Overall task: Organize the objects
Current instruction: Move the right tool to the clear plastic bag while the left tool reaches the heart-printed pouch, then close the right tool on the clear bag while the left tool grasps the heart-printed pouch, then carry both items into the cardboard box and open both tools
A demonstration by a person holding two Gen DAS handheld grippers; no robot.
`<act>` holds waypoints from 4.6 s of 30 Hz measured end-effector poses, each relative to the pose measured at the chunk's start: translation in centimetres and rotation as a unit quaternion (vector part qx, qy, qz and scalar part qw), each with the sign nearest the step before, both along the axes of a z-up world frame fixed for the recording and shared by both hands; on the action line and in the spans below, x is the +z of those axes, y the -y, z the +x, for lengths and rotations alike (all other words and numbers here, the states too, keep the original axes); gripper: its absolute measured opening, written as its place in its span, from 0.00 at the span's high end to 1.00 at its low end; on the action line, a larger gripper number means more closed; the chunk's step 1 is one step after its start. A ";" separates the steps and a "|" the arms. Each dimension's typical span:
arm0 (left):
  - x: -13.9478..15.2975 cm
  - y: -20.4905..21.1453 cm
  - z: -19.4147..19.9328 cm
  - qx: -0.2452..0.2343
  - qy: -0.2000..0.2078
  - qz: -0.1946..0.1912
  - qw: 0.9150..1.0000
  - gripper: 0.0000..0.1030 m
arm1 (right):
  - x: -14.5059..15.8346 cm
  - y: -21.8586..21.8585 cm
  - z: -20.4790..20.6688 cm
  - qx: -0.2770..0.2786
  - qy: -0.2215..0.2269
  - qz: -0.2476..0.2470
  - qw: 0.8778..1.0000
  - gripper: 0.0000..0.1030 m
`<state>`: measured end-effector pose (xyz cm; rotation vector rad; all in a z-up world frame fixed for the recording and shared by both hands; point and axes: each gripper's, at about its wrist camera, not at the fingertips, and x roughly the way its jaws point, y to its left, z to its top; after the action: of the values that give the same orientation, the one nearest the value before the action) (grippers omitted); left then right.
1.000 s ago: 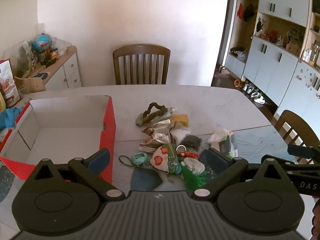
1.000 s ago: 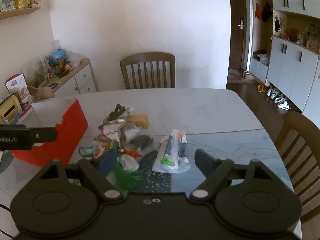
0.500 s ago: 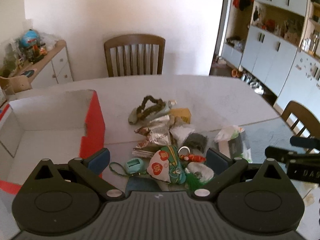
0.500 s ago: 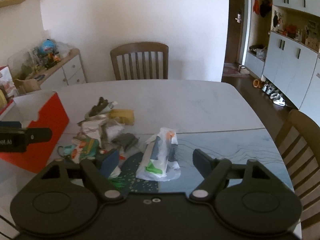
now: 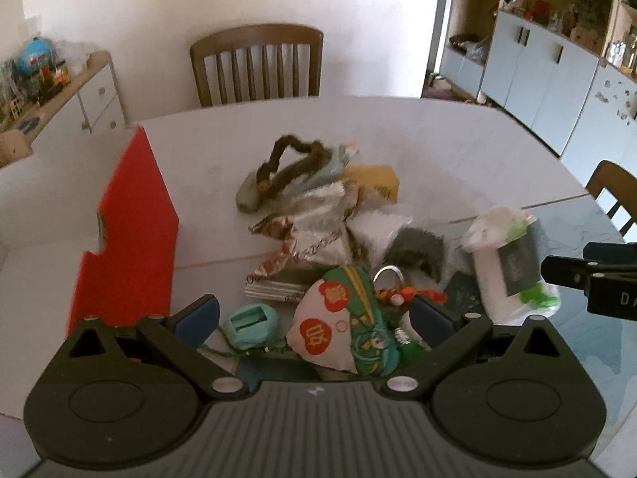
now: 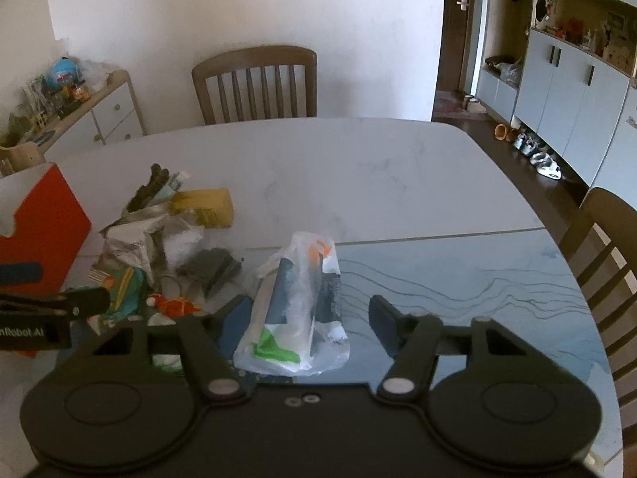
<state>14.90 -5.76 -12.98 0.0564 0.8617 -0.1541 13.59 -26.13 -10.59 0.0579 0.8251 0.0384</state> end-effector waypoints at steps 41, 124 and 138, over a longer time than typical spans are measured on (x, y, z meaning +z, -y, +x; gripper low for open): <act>1.7 0.8 -1.4 -0.026 -0.022 -0.035 0.999 0.55 | 1.2 -0.9 -1.2 0.033 0.002 0.023 0.999 0.80; 0.8 -26.5 4.2 -0.002 -0.136 0.043 0.990 0.52 | 0.7 -35.0 5.2 0.276 -0.117 -0.078 0.951 0.76; 1.7 -26.8 3.6 -0.017 -0.130 0.034 0.991 0.44 | 1.7 -34.6 4.6 0.272 -0.106 -0.059 0.955 0.63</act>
<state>18.48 21.08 -11.32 0.1159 1.1261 -0.1656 18.16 8.47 -8.92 -0.2854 1.0362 0.5098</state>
